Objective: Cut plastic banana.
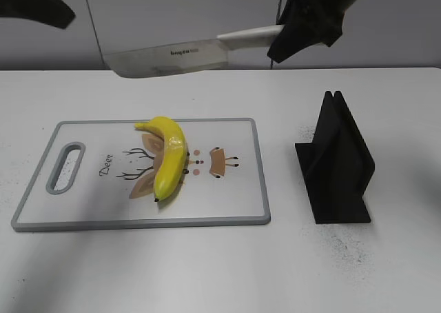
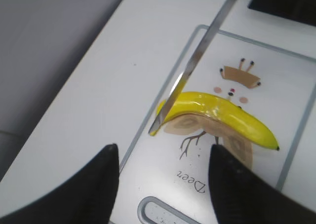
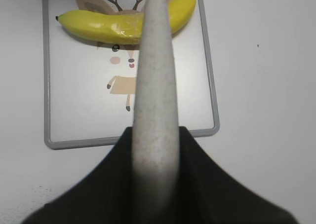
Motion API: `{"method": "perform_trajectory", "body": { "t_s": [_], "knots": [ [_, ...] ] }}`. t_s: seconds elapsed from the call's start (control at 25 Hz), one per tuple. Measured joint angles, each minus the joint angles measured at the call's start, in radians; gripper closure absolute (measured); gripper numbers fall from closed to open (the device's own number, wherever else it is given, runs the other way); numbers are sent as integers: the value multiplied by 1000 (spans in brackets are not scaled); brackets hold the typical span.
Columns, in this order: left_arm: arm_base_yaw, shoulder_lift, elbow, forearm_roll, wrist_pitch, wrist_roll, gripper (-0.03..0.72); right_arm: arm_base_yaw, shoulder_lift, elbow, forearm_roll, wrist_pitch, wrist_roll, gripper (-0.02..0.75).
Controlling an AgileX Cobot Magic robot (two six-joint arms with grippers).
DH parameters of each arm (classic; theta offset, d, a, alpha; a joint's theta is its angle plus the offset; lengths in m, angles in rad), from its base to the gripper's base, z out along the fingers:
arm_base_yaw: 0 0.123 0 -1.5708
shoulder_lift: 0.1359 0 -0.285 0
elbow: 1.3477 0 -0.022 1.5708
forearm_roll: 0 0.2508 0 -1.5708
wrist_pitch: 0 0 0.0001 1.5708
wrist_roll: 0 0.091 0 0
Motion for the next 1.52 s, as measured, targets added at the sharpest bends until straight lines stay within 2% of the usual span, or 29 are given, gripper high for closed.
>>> {"method": "perform_trajectory", "body": {
  "t_s": [0.12,0.32,0.56,0.64,0.72,0.88,0.96,1.28,1.44,1.52],
  "knots": [
    [-49,63,-7,23,31,81,136,4,31,-4,21,-1,-100,572],
    [-111,161,-9,108,50,109,137,20,75,-5,61,-1,-179,572],
    [-122,244,-9,150,2,111,198,21,111,-17,131,-1,-233,572],
    [-122,261,-9,154,-24,111,251,21,122,-17,134,-2,-235,572],
    [-122,271,-9,157,-48,113,336,21,130,-18,134,-2,-237,572],
    [-122,294,-12,155,-59,113,627,21,133,-19,134,-20,-236,572],
    [-122,311,-13,152,-59,116,687,21,134,-20,133,-24,-235,572],
    [-127,363,-13,142,-72,127,700,21,150,-20,101,-21,-178,572],
    [-127,416,-13,140,-99,119,699,44,178,-25,-1,-19,-48,569],
    [-131,460,-11,127,-129,114,696,63,213,-27,-88,-20,26,568]
  ]
}}
